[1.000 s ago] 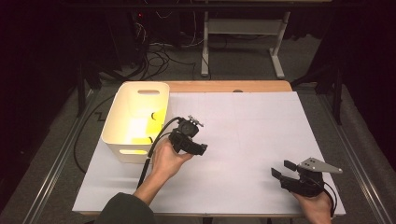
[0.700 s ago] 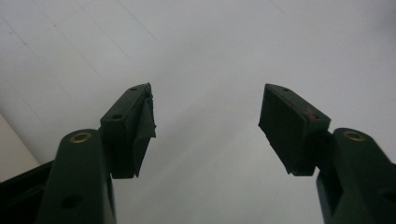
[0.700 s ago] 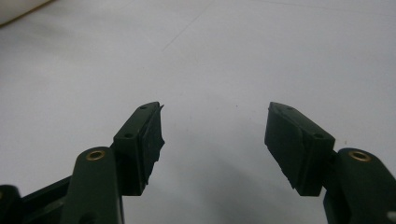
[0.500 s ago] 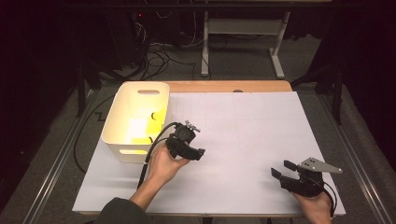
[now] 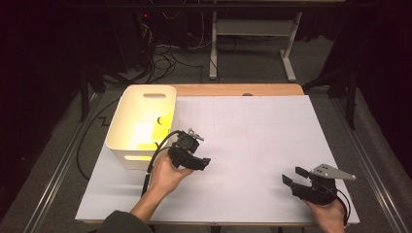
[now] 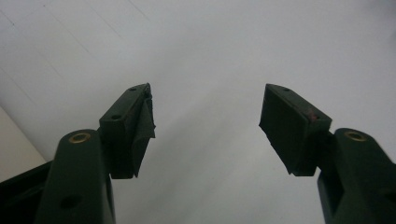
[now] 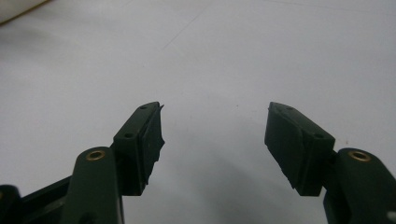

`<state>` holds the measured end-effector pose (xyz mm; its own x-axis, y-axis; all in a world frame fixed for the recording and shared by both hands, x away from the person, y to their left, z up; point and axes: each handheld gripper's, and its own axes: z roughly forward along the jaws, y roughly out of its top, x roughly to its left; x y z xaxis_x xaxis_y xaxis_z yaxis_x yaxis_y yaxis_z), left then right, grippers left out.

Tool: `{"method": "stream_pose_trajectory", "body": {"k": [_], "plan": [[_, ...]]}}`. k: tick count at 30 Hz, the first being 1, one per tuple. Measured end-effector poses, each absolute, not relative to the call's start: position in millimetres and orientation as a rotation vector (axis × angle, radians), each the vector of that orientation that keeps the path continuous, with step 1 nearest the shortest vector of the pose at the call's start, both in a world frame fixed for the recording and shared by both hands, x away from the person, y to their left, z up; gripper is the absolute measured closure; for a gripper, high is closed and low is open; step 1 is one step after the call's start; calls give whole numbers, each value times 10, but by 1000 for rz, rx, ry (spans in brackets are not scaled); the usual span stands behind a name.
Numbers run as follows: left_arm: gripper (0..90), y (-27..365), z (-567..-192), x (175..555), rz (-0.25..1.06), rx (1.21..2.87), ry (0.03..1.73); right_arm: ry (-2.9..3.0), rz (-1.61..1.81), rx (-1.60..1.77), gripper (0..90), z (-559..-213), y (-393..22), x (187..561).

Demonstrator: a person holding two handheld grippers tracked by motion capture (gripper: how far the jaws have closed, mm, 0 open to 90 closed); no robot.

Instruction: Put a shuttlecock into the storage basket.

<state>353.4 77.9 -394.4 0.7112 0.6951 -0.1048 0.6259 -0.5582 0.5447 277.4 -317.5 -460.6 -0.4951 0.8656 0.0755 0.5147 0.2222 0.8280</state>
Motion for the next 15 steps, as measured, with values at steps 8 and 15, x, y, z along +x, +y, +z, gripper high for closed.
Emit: {"method": "stream_pose_trajectory", "body": {"k": [8, 15], "plan": [[368, 850, -3963, 3485, 150, 2336, 1010, 2101, 1179, 1275, 374, -4604, -3175, 2772], [370, 878, -3971, 3450, 159, 2340, 1006, 2097, 1182, 1277, 374, -4602, -3178, 2769]]}}
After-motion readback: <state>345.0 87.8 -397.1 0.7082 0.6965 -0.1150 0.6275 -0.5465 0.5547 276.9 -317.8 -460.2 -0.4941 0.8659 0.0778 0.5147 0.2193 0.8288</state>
